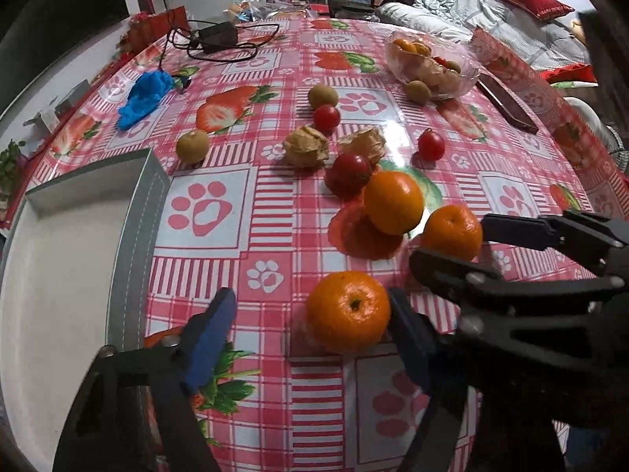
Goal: Organize fruits
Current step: 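Grasp an orange with the left gripper while the right gripper grasps another orange, then carry both oranges to the white tray and open both grippers to release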
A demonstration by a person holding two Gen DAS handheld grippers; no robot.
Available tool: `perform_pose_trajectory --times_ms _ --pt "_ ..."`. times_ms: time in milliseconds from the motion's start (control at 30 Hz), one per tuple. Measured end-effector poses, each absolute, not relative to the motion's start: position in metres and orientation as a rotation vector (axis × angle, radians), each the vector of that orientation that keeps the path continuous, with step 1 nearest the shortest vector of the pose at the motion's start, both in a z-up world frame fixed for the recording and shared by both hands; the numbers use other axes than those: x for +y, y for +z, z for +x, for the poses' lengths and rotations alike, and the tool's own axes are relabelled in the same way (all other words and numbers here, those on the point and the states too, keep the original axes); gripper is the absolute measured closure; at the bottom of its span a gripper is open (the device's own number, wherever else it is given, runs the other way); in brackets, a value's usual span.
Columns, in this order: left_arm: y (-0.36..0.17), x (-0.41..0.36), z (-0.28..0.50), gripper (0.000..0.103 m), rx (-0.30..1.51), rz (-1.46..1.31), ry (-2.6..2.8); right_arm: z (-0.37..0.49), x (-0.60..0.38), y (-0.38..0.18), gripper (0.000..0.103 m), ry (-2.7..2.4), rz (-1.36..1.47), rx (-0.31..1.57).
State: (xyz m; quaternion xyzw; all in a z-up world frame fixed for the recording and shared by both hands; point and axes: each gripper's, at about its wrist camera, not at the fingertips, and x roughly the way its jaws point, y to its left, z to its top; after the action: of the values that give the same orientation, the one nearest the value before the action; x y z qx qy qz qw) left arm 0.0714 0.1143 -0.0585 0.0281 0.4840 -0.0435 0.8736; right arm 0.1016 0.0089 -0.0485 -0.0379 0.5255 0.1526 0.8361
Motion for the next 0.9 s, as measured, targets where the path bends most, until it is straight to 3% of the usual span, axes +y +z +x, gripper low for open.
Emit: perform_pose_trajectory --times_ms 33,100,500,900 --pt "-0.057 0.112 0.071 0.041 1.007 0.062 -0.096 0.101 0.008 -0.047 0.039 0.312 -0.081 1.104" --pt "-0.055 0.107 0.071 0.063 0.998 0.071 -0.114 0.101 0.005 -0.045 0.065 0.306 -0.067 1.094" --pt "-0.038 0.122 0.047 0.062 1.005 -0.016 -0.134 0.069 -0.031 -0.018 0.065 0.290 0.003 1.046" --pt "0.006 0.159 0.005 0.062 0.930 -0.063 -0.119 0.041 -0.002 0.015 0.065 0.320 -0.032 0.988"
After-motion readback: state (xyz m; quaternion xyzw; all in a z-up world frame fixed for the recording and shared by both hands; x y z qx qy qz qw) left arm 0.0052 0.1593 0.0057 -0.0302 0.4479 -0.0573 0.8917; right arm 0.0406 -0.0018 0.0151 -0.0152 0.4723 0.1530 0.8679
